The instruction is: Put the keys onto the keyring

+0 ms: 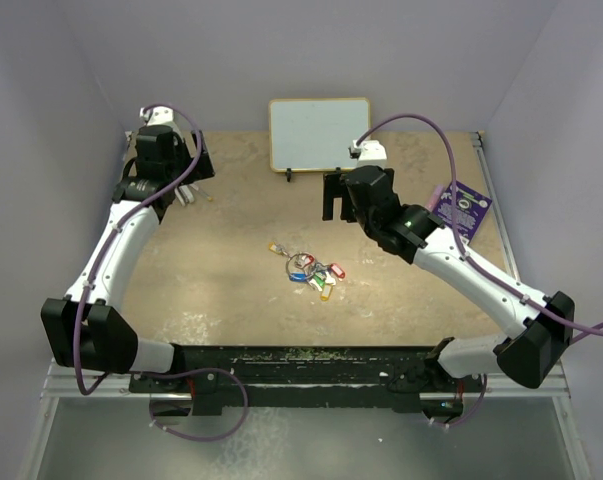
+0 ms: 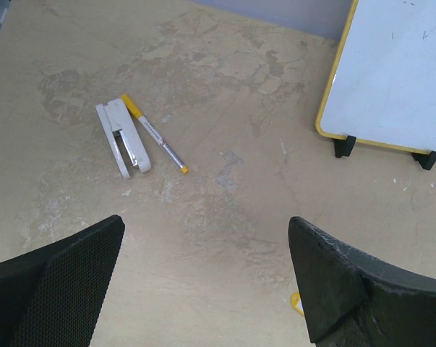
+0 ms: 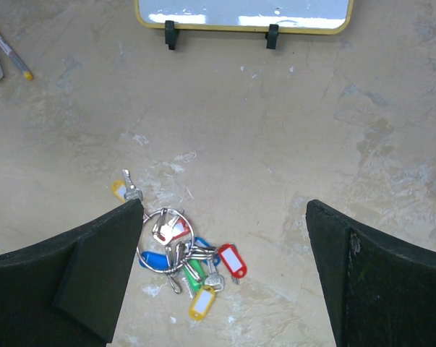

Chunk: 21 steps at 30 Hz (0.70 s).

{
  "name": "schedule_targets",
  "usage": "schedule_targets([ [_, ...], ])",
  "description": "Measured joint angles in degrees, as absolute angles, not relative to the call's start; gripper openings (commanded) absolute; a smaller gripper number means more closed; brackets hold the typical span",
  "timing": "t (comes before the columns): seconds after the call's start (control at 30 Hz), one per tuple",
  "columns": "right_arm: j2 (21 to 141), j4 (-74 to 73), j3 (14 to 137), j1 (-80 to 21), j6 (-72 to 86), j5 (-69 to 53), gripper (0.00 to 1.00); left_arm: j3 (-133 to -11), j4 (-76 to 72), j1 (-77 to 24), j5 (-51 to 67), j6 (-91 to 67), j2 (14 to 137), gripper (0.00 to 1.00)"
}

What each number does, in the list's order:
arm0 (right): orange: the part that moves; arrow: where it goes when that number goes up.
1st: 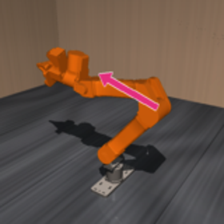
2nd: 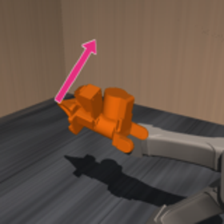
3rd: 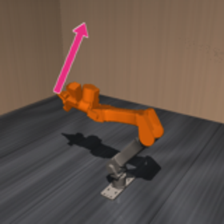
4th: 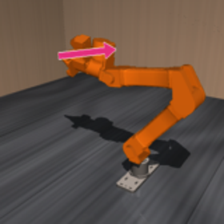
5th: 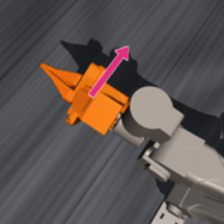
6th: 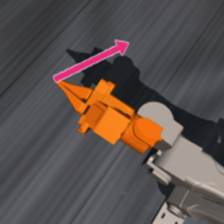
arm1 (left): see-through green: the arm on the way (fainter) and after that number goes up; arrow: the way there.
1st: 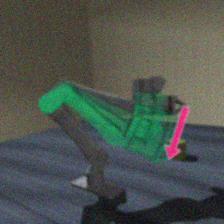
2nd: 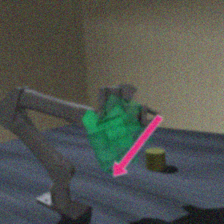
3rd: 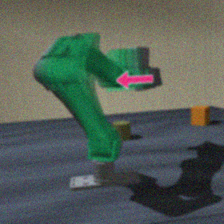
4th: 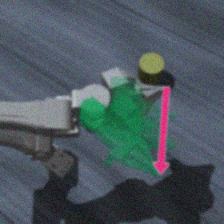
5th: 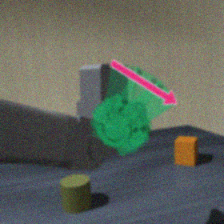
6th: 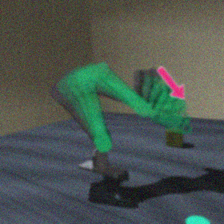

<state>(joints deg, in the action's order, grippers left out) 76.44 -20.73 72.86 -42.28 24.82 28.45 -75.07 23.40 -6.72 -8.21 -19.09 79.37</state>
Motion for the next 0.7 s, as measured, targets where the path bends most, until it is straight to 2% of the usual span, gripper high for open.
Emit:
schedule_targets([
  [0.7, 76.42, -21.10, 72.82, -41.21, 24.84, 28.21, 1.00, -75.07, 23.40, -6.70, -8.62, -18.85, 79.15, 0.98],
])
